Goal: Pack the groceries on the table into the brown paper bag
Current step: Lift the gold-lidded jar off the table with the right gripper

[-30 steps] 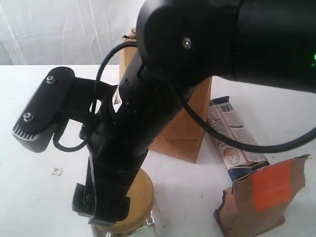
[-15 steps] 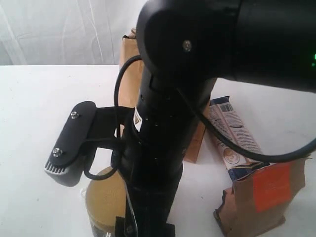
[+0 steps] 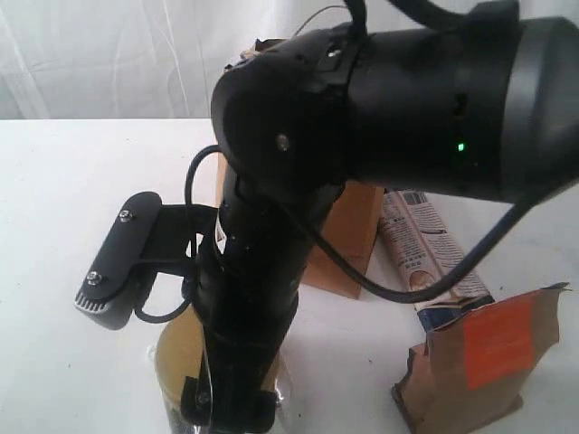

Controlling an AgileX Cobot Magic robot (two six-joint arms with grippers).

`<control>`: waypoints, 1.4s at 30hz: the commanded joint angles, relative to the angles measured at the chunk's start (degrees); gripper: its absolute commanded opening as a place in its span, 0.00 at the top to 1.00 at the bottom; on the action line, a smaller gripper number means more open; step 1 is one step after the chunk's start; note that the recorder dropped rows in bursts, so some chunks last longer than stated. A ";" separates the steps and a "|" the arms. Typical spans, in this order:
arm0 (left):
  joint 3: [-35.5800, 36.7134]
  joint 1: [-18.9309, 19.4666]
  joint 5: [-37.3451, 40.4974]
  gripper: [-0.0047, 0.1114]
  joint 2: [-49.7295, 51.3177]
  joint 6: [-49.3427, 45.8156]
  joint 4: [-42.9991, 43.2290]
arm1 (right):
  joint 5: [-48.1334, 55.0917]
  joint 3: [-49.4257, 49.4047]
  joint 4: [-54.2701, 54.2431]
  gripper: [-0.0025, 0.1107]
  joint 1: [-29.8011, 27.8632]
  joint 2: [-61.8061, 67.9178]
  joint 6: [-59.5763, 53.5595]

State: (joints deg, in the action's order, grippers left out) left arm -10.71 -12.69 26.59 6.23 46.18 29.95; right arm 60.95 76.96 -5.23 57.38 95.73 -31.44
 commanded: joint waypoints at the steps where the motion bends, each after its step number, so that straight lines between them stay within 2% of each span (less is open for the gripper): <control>1: 0.33 -0.04 0.05 0.96 0.13 0.13 0.52 | -1.34 0.28 0.90 0.05 0.26 1.00 0.21; 5: 0.33 -0.04 0.05 0.96 0.13 0.13 0.52 | -1.34 0.28 0.79 0.07 0.26 1.00 0.21; 10: 0.33 -0.04 0.05 0.96 0.13 0.13 0.52 | -1.34 0.28 0.79 0.16 0.26 1.00 3.30; 13: 0.33 -0.04 0.05 0.96 0.13 0.13 0.52 | -1.24 0.28 0.79 0.29 0.26 1.00 4.94; 18: 0.33 -0.04 0.05 0.96 0.13 0.13 0.52 | -0.21 0.28 0.79 0.59 0.26 1.00 4.94; 21: 0.33 -0.04 0.05 0.96 0.13 0.13 0.52 | 1.59 0.36 0.79 0.70 0.26 1.00 4.94; 27: 0.33 -0.04 0.05 0.96 0.13 0.13 0.52 | 8.39 3.47 1.00 0.83 0.26 1.00 4.94; 33: 0.33 -0.04 0.05 0.96 0.13 0.13 0.52 | 9.01 7.10 1.00 0.95 0.26 1.00 4.94; 42: 0.33 -0.04 0.05 0.96 0.13 0.13 0.52 | 9.01 15.77 0.86 0.96 0.26 -0.82 5.05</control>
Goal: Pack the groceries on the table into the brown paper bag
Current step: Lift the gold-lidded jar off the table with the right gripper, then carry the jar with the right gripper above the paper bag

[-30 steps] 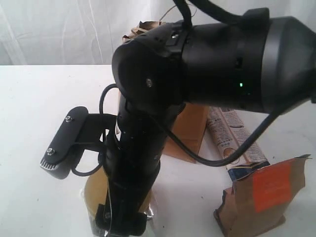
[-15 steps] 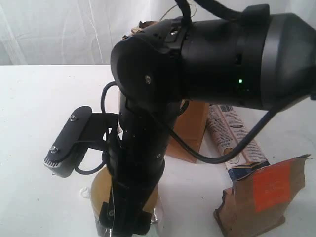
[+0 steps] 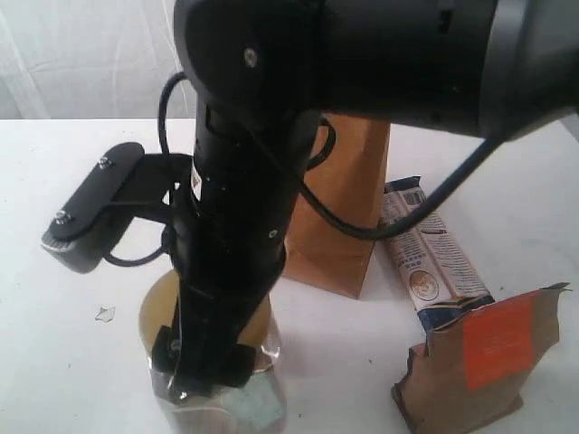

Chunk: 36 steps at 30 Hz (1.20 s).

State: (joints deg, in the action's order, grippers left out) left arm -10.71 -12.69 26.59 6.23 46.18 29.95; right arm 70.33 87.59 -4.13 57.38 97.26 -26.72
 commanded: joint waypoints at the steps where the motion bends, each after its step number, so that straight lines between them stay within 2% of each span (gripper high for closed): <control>1: 0.33 -0.04 0.05 0.96 0.13 0.13 0.52 | -0.37 6.31 -0.23 0.96 0.26 -3.01 0.45; 7: 0.33 -0.04 0.05 0.96 0.13 0.13 0.52 | -0.72 14.62 -0.36 0.96 0.26 -8.56 1.72; 12: 0.33 -0.04 0.05 0.96 0.13 0.13 0.52 | -13.71 18.83 2.61 0.96 0.26 -13.27 1.72; 17: 0.33 -0.04 0.05 0.96 0.13 0.13 0.52 | -26.25 19.91 23.91 0.96 0.26 -15.70 7.72; 21: 0.33 -0.04 0.05 0.96 0.13 0.13 0.52 | -24.05 19.91 49.74 0.96 0.26 -14.56 23.21; 29: 0.33 -0.04 0.05 0.96 0.13 0.13 0.52 | -22.44 19.91 61.16 0.98 -0.31 -8.53 30.21; 32: 0.33 -0.04 0.05 0.96 0.13 0.13 0.52 | -20.69 19.91 65.80 0.98 -2.89 -6.51 38.03; 36: 0.33 -0.04 0.05 0.96 0.13 0.13 0.52 | -20.69 19.91 65.55 0.98 -6.87 -6.14 50.92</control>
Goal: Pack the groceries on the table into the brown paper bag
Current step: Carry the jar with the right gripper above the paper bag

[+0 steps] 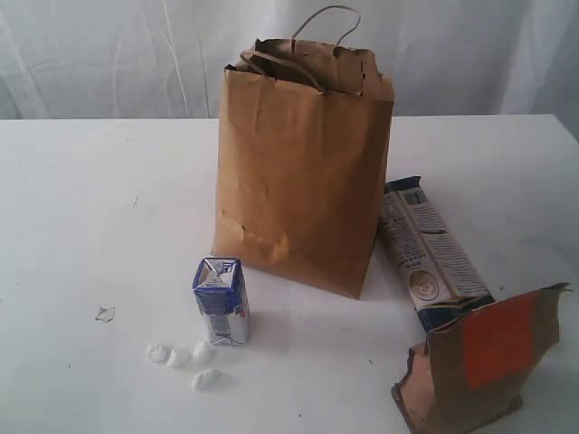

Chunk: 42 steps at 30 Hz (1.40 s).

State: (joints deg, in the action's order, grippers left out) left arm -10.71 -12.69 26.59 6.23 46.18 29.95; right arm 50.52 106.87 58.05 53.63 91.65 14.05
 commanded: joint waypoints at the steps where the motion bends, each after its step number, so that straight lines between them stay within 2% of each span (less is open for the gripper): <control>1: 0.33 -0.04 0.05 0.96 0.13 0.13 0.52 | -0.88 0.62 3.36 0.98 -4.19 -0.52 12.71; 5: 0.33 -0.04 0.05 0.96 0.13 0.13 0.52 | -3.89 0.62 2.21 0.98 -8.13 -0.52 22.22; 10: 0.33 -0.04 0.05 0.96 0.13 0.13 0.52 | -10.80 0.62 -6.09 0.98 -11.55 -0.34 28.13; 19: 0.33 -0.04 0.05 0.96 0.13 0.13 0.52 | -11.25 -3.01 -8.42 0.98 -14.27 -0.07 41.78; 29: 0.33 -0.04 0.05 0.96 0.13 0.13 0.52 | -12.04 -9.19 -1.41 0.98 -14.27 -0.07 53.42; 36: 0.33 -0.04 0.05 0.96 0.13 0.13 0.52 | -15.86 -13.81 5.92 0.98 -14.27 -0.07 67.47; 42: 0.33 -0.04 0.05 0.96 0.13 0.13 0.52 | -15.92 -16.18 6.44 0.98 -14.27 2.02 68.64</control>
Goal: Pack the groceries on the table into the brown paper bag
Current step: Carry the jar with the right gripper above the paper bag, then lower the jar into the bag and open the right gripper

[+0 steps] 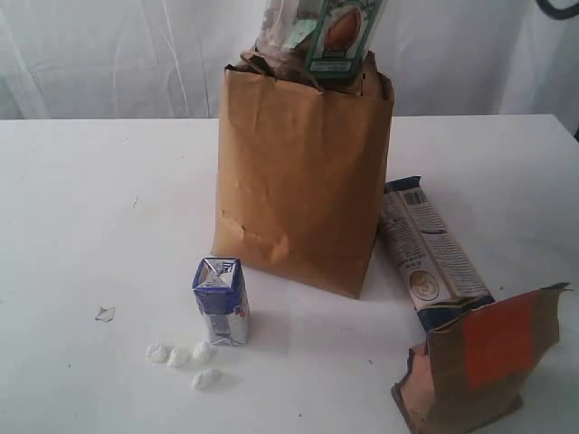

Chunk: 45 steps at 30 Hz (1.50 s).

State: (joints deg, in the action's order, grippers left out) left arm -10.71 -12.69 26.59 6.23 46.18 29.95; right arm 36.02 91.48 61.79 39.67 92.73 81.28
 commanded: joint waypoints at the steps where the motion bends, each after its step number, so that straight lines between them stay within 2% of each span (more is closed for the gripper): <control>1: 0.33 -0.04 0.05 0.96 0.13 0.13 0.52 | -1.42 -0.79 2.70 0.98 -0.31 1.32 1.41; 13: 0.33 -0.04 0.05 0.96 0.13 0.13 0.52 | -1.56 -0.79 1.87 0.98 -0.31 7.64 0.88; 19: 0.33 -0.04 0.05 0.96 0.13 0.13 0.52 | -2.06 -0.79 -0.95 0.97 -0.31 10.32 -4.11; 23: 0.33 -0.04 0.05 0.96 0.13 0.13 0.52 | -4.51 -0.79 -0.95 0.86 -0.31 11.75 -4.23; 31: 0.33 -0.04 0.05 0.96 0.13 0.13 0.52 | -4.87 -0.79 -5.02 0.52 -0.31 12.69 -6.70; 35: 0.33 -0.04 0.05 0.96 0.13 0.13 0.52 | -2.84 -0.79 -6.83 0.46 -0.31 12.69 -8.23; 45: 0.33 -0.04 0.05 0.96 0.13 0.13 0.52 | 7.82 -0.79 -9.53 0.46 -0.31 12.22 -8.42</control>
State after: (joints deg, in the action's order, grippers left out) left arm -10.71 -12.69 26.59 6.23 46.18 29.95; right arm 38.70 90.66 52.62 39.67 105.80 74.13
